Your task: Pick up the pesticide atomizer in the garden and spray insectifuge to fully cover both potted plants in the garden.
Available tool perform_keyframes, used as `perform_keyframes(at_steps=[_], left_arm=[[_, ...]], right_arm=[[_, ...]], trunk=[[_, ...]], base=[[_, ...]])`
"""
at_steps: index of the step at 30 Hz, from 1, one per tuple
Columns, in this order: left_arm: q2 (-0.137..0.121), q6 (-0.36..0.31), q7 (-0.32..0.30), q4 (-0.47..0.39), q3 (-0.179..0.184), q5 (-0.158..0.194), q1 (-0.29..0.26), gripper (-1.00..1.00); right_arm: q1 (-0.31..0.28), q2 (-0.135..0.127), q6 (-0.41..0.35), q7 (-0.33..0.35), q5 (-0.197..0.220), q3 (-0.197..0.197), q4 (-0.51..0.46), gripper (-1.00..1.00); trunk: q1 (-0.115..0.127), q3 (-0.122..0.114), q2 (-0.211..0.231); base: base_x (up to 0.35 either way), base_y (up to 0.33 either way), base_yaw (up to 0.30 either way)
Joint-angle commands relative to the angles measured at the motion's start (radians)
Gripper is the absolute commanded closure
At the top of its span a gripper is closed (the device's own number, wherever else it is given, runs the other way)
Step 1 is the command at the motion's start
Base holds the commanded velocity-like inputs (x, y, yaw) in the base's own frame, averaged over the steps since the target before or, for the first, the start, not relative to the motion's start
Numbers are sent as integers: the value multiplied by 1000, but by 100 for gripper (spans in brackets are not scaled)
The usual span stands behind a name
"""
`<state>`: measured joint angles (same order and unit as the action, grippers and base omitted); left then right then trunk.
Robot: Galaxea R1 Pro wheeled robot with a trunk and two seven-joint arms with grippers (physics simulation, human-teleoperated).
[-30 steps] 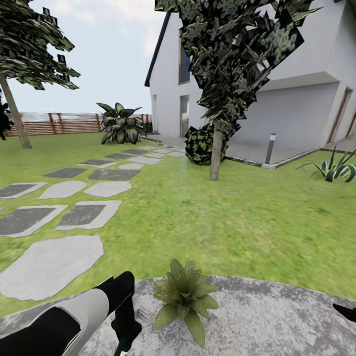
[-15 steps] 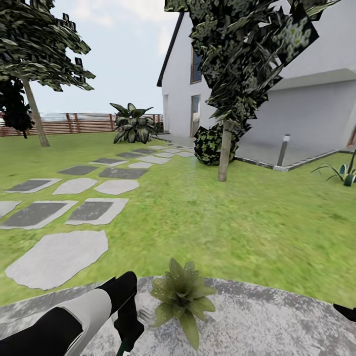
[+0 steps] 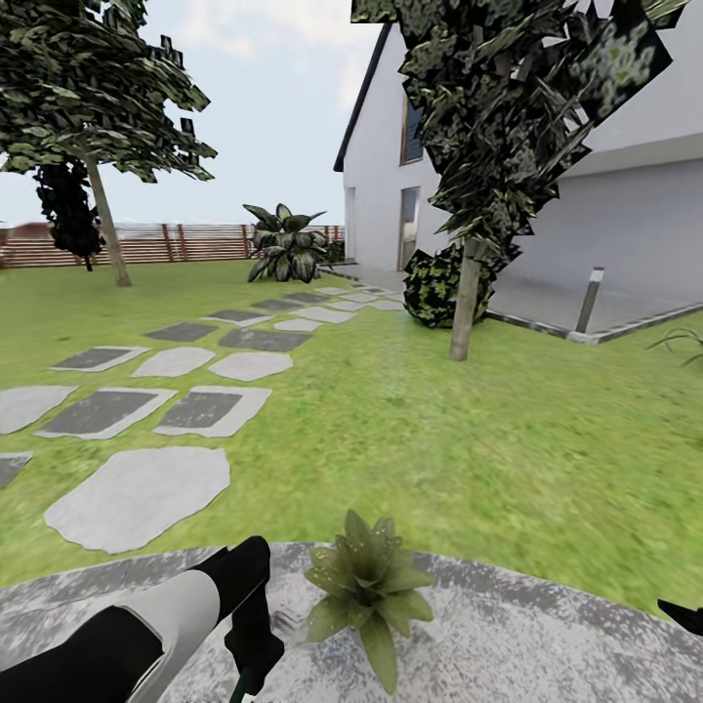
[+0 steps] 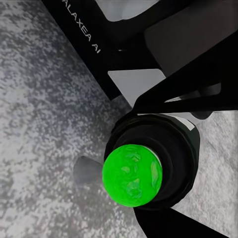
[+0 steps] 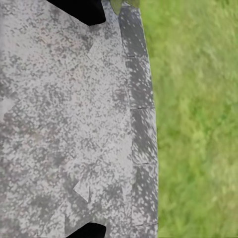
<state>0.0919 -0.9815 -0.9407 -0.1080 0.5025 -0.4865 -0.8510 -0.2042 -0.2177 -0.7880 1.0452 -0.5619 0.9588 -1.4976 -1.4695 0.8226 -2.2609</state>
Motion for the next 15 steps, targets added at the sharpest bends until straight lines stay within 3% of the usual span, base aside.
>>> perform_keyframes(at_steps=[1, 8, 15], left_arm=[[0, -5, -9, -1, -3, -11, 0, 100], [0, -5, -9, -2, -3, -11, 0, 100], [0, -5, -9, 0, -1, -11, 0, 100]], right_arm=[[-1, 0, -4, 10, -9, 1, -1, -100], [-1, 0, -4, 10, -9, 2, -1, -100], [-1, 0, -4, 9, -9, 2, -1, -100]], trunk=[[0, 1, -1], [0, 1, -1], [0, 1, -1]], base=[[0, 0, 86], [0, -33, 15], [-12, -311, 166]])
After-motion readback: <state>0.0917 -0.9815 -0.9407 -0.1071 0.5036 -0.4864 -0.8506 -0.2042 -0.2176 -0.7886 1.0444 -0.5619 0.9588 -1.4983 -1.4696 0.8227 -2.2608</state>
